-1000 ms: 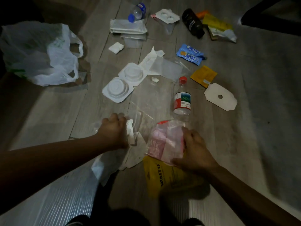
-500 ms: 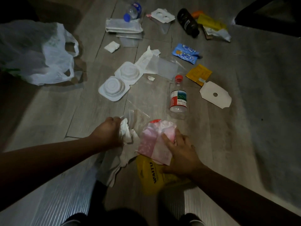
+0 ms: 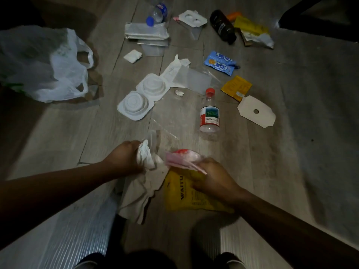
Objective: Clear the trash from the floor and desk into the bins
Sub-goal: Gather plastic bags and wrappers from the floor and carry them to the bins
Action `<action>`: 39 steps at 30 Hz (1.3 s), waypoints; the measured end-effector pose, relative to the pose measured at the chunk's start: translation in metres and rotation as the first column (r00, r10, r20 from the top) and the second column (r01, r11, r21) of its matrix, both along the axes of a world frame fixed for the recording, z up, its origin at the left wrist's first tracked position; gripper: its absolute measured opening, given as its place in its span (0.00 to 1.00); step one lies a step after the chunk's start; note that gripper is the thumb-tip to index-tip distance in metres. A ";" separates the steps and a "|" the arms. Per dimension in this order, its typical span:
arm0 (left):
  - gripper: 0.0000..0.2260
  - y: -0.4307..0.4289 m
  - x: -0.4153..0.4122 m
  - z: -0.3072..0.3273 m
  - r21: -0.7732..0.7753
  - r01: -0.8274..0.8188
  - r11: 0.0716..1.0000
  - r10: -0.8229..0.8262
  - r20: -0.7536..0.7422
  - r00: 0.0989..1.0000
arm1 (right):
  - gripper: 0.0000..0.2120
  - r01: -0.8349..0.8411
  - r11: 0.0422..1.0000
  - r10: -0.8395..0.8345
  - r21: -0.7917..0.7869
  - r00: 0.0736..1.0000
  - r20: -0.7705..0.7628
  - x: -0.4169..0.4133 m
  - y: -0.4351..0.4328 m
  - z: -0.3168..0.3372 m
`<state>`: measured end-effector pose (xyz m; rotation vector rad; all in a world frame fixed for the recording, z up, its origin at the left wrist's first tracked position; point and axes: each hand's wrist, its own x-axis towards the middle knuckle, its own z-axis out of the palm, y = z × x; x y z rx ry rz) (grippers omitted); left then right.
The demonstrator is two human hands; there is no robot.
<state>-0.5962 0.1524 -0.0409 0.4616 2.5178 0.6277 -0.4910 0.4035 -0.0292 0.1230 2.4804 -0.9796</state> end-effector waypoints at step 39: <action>0.13 0.038 -0.081 0.154 0.388 -0.433 0.814 0.424 0.113 0.899 | 0.07 0.476 0.840 -0.533 -0.262 0.815 -0.229 -0.116 0.038 0.157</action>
